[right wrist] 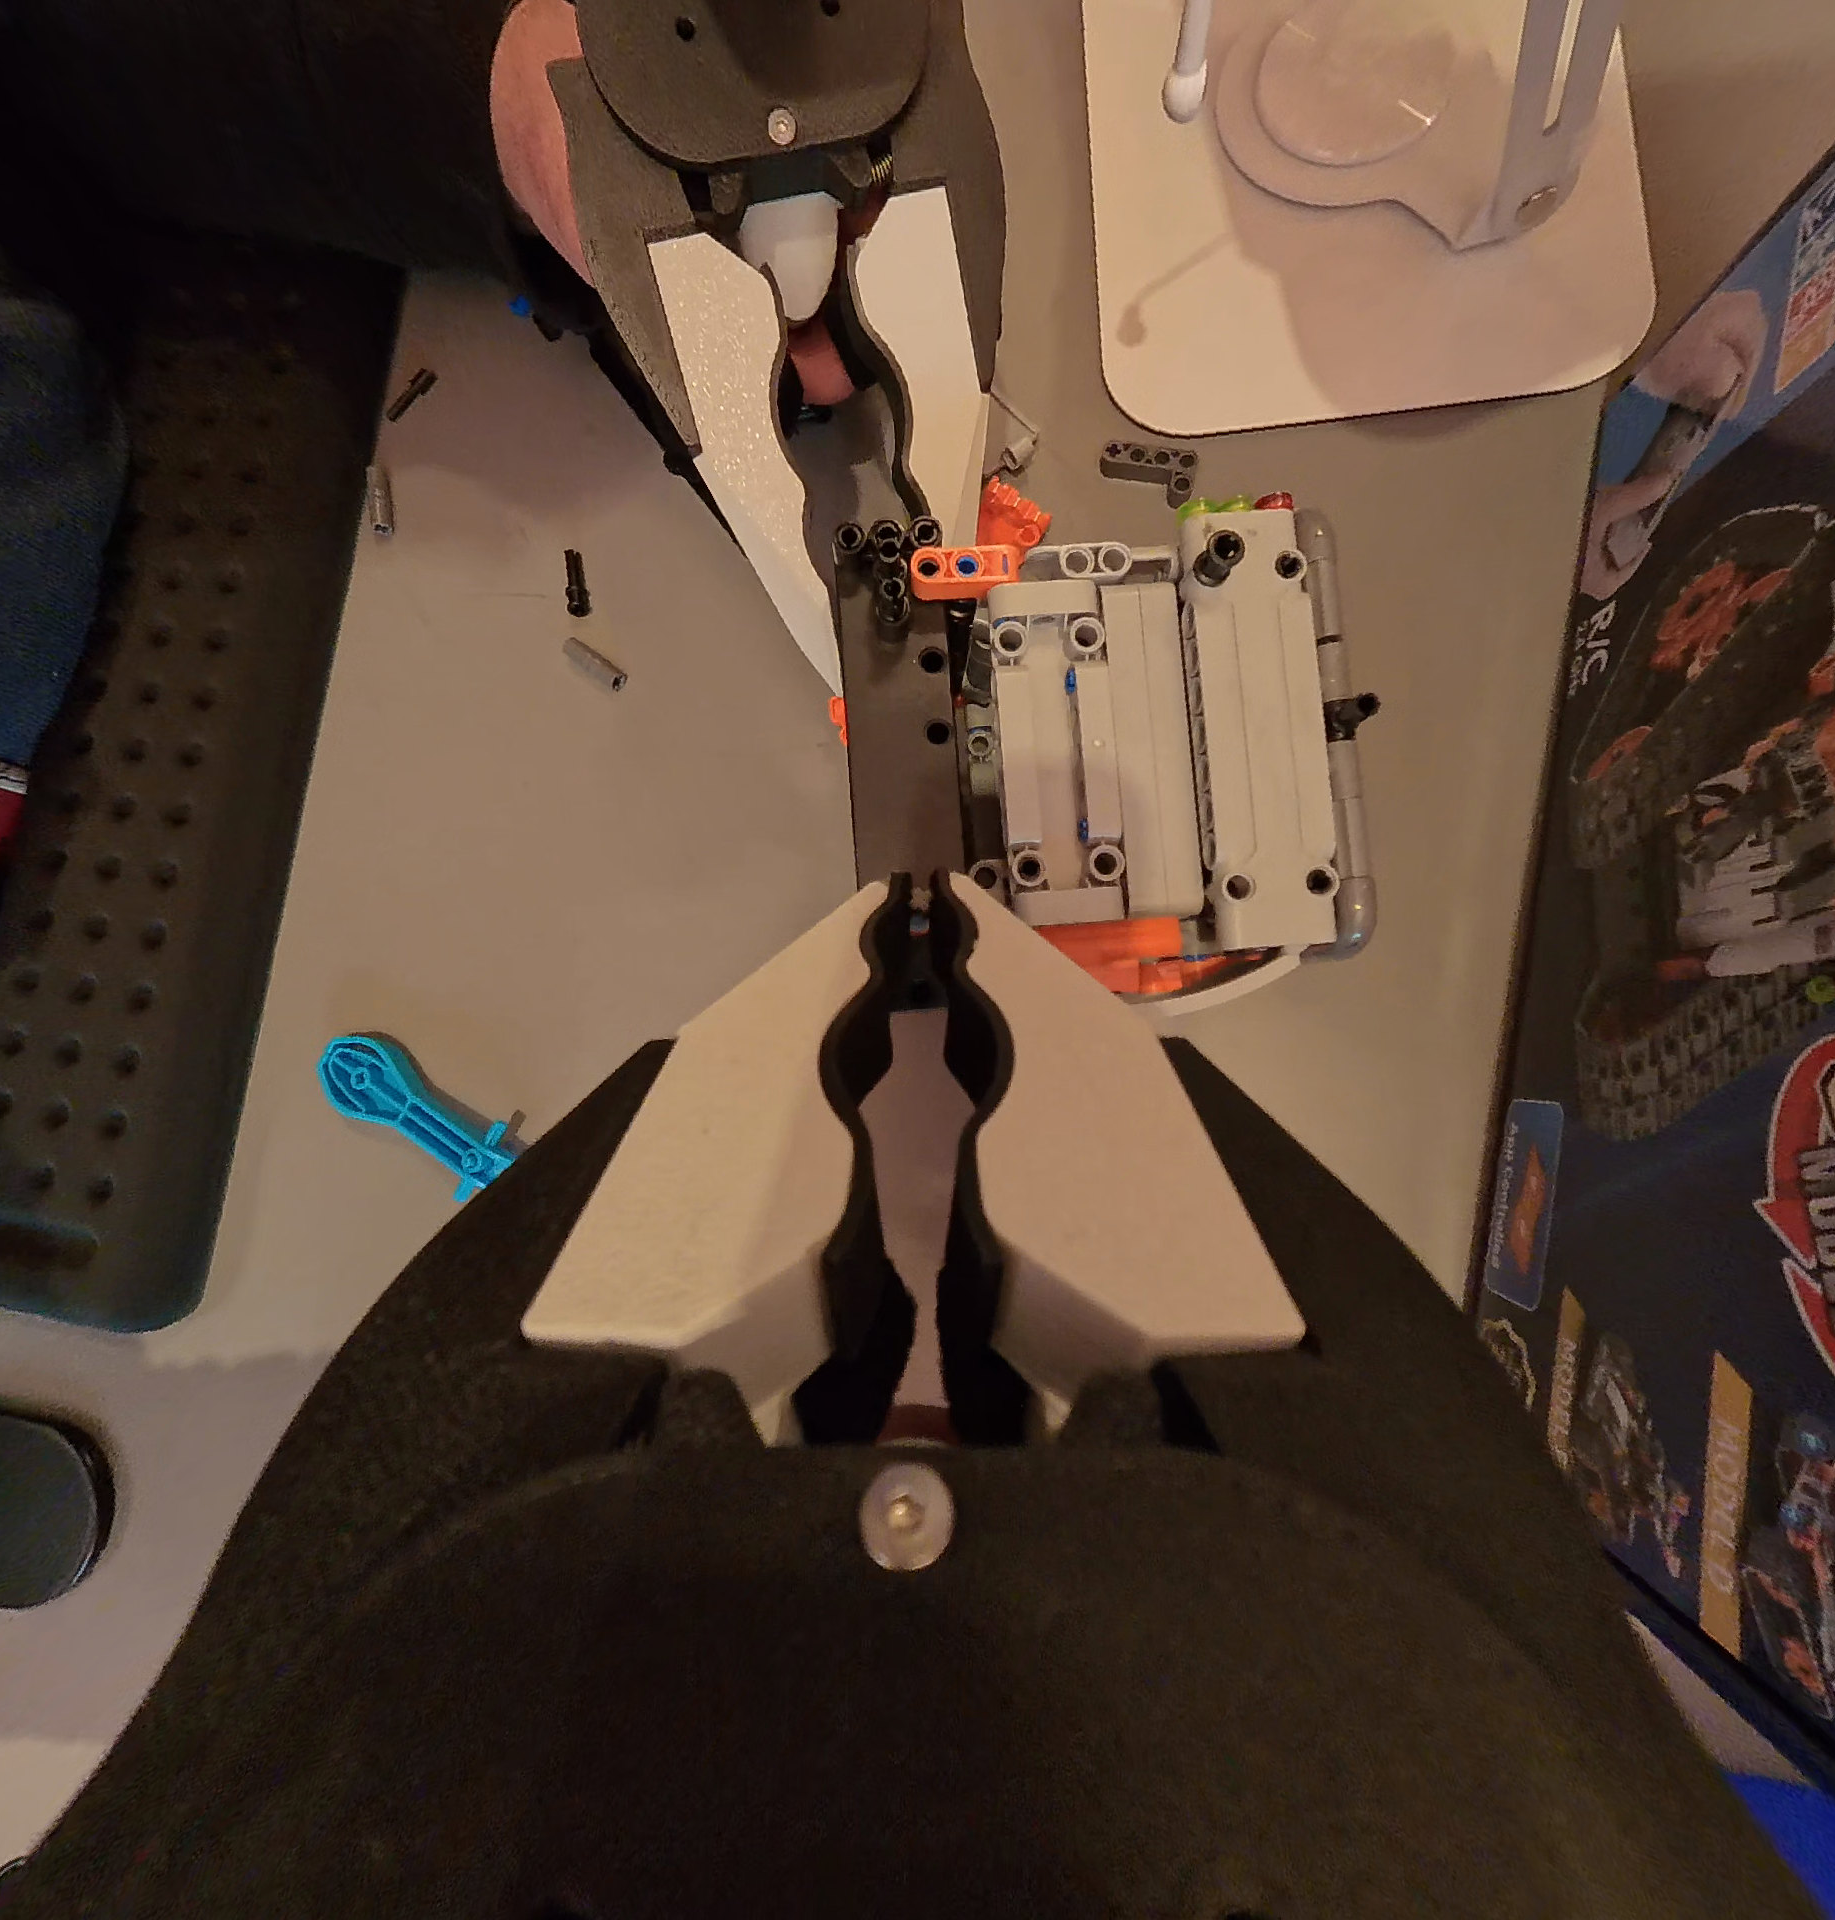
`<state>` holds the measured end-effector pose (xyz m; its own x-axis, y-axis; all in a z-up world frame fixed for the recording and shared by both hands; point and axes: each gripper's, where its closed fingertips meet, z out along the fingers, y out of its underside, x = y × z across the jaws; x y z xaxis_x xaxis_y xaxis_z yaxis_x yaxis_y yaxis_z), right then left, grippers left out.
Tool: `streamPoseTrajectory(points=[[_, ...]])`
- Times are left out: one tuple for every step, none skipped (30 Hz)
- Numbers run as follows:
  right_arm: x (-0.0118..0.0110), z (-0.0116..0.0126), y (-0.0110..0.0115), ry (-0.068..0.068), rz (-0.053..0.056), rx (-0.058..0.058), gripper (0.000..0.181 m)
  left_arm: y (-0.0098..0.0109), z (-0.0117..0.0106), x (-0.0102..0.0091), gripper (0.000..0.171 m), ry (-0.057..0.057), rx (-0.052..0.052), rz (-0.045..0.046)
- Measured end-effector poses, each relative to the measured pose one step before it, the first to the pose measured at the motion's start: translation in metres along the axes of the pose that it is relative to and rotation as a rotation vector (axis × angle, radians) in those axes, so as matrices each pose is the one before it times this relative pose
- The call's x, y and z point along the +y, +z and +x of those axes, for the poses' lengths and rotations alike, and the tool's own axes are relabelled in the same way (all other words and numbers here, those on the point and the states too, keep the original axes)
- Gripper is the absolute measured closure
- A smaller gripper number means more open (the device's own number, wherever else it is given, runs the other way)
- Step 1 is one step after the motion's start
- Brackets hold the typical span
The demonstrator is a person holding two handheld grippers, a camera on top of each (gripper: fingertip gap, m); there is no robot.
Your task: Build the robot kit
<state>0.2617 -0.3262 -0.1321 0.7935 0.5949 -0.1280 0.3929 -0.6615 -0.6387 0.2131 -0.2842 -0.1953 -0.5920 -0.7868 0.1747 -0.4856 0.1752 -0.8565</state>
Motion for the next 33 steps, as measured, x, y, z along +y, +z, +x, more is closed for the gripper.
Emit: streamPoseTrajectory(points=[[0.00015, 0.00009, -0.00018, -0.0010, 0.0030, -0.0016, 0.180, 0.00012, -0.00006, -0.00053, 0.147, 0.0003, -0.0007, 0.00007], [-0.00019, -0.00017, 0.00009, -0.0019, 0.0013, -0.0021, 0.180, 0.00000, -0.00003, 0.00012, 0.147, 0.0022, -0.0007, -0.00073], [-0.00068, -0.00010, 0.00069, -0.0023, 0.0001, -0.0025, 0.180, -0.00011, -0.00007, 0.00057, 0.147, -0.0005, 0.0010, -0.00088], [-0.00095, -0.00028, 0.00077, -0.0061, 0.0001, -0.0008, 0.180, -0.00019, -0.00003, 0.00052, 0.147, -0.0013, 0.0020, -0.00030], [-0.00010, -0.00014, 0.00007, -0.0040, -0.0007, 0.0003, 0.180, -0.00008, -0.00002, 0.00004, 0.147, -0.0013, 0.0010, 0.00073], [0.00032, 0.00015, -0.00013, -0.0012, 0.0026, 0.0007, 0.180, 0.00020, 0.00009, -0.00007, 0.146, 0.0027, -0.0019, -0.00055], [0.00019, -0.00032, 0.00095, 0.0006, 0.0048, -0.0006, 0.181, 0.00010, -0.00001, -0.00008, 0.146, 0.0014, -0.0012, -0.00041], [0.00088, -0.00074, 0.00267, 0.0025, 0.0060, -0.0038, 0.180, -0.00020, 0.00021, 0.00005, 0.147, 0.0012, 0.0024, 0.00061], [0.00081, 0.00042, 0.00111, 0.0113, 0.0103, -0.0041, 0.180, -0.00020, -0.00024, 0.00027, 0.146, -0.0009, -0.0004, -0.00095], [0.00001, 0.00042, -0.00039, 0.0011, 0.0050, 0.0047, 0.180, 0.00008, -0.00013, -0.00009, 0.147, -0.0021, -0.0001, 0.00222], [-0.00028, -0.00065, 0.00014, -0.0035, -0.0029, 0.0043, 0.180, 0.00012, 0.00016, 0.00001, 0.146, 0.0029, -0.0018, -0.00077], [-0.00016, -0.00008, 0.00025, 0.0003, -0.0029, 0.0029, 0.180, -0.00001, 0.00007, 0.00002, 0.146, 0.0059, -0.0017, -0.00218], [0.00008, 0.00038, -0.00017, 0.0025, 0.0004, 0.0007, 0.180, 0.00016, -0.00026, -0.00011, 0.146, -0.0017, 0.0011, 0.00153], [0.00000, -0.00005, -0.00012, 0.0038, 0.0011, -0.0007, 0.180, -0.00010, -0.00022, 0.00000, 0.146, -0.0043, 0.0028, 0.00338], [-0.00034, -0.00027, 0.00004, 0.0004, -0.0027, 0.0039, 0.180, -0.00005, -0.00009, 0.00001, 0.146, -0.0028, 0.0024, 0.00123], [-0.00048, 0.00010, 0.00011, -0.0055, -0.0056, 0.0121, 0.180, -0.00009, -0.00002, 0.00001, 0.146, 0.0019, -0.0005, -0.00154], [-0.00058, 0.00094, 0.00023, -0.0053, -0.0042, 0.0201, 0.179, -0.00003, -0.00016, 0.00002, 0.146, 0.0026, -0.0028, -0.00154], [0.00016, 0.00125, 0.00021, -0.0029, -0.0044, 0.0242, 0.179, -0.00028, -0.00109, 0.00021, 0.146, 0.0026, -0.0075, -0.00144], [0.00114, 0.00022, 0.00059, -0.0051, -0.0103, 0.0210, 0.178, -0.00085, -0.00115, 0.00018, 0.146, 0.0049, -0.0093, -0.00201], [0.00117, 0.00035, 0.00141, -0.0060, -0.0106, 0.0247, 0.177, -0.00113, -0.00019, -0.00030, 0.146, 0.0065, -0.0050, -0.00048], [0.00069, 0.00016, 0.00154, -0.0025, -0.0103, 0.0226, 0.173, -0.00116, 0.00016, -0.00062, 0.146, 0.0050, -0.0024, 0.00035], [-0.00056, -0.00036, 0.00068, -0.0032, -0.0046, 0.0183, 0.163, -0.00099, 0.00012, -0.00091, 0.145, 0.0025, -0.0027, 0.00072], [-0.00115, -0.00060, -0.00013, -0.0047, 0.0000, 0.0158, 0.164, -0.00095, -0.00001, -0.00099, 0.143, 0.0044, -0.0049, 0.00057], [0.00025, 0.00107, -0.00027, -0.0034, -0.0100, 0.0234, 0.164, -0.00050, -0.00007, 0.00010, 0.141, 0.0059, -0.0057, -0.00580], [0.00117, 0.00171, -0.00024, -0.0025, -0.0150, 0.0257, 0.161, -0.00021, -0.00030, 0.00101, 0.140, 0.0089, -0.0073, -0.01073], [0.00041, 0.00042, -0.00058, -0.0013, -0.0080, 0.0173, 0.160, -0.00025, -0.00053, 0.00104, 0.138, 0.0095, -0.0097, -0.01092], [-0.00035, -0.00022, -0.00119, -0.0014, -0.0003, 0.0137, 0.159, -0.00062, -0.00054, 0.00056, 0.137, 0.0071, -0.0104, -0.00882], [-0.00108, -0.00062, -0.00211, 0.0000, 0.0050, 0.0114, 0.157, -0.00104, 0.00008, -0.00028, 0.134, 0.0042, -0.0072, -0.00495], [-0.00124, 0.00005, -0.00314, 0.0042, 0.0054, 0.0165, 0.154, -0.00165, 0.00037, -0.00087, 0.132, 0.0027, -0.0055, -0.00223], [-0.00101, 0.00111, -0.00364, 0.0061, 0.0027, 0.0238, 0.152, -0.00208, -0.00050, -0.00017, 0.128, 0.0056, -0.0126, -0.00667], [-0.00173, 0.00030, -0.00386, 0.0048, 0.0035, 0.0206, 0.150, -0.00242, -0.00176, 0.00048, 0.123, 0.0080, -0.0216, -0.01026], [-0.00271, -0.00013, -0.00407, 0.0032, 0.0052, 0.0198, 0.147, -0.00291, -0.00171, 0.00017, 0.117, 0.0065, -0.0210, -0.00764], [-0.00254, 0.00053, -0.00468, 0.0011, 0.0004, 0.0263, 0.145, -0.00324, -0.00132, -0.00022, 0.114, 0.0007, -0.0175, -0.00638]])
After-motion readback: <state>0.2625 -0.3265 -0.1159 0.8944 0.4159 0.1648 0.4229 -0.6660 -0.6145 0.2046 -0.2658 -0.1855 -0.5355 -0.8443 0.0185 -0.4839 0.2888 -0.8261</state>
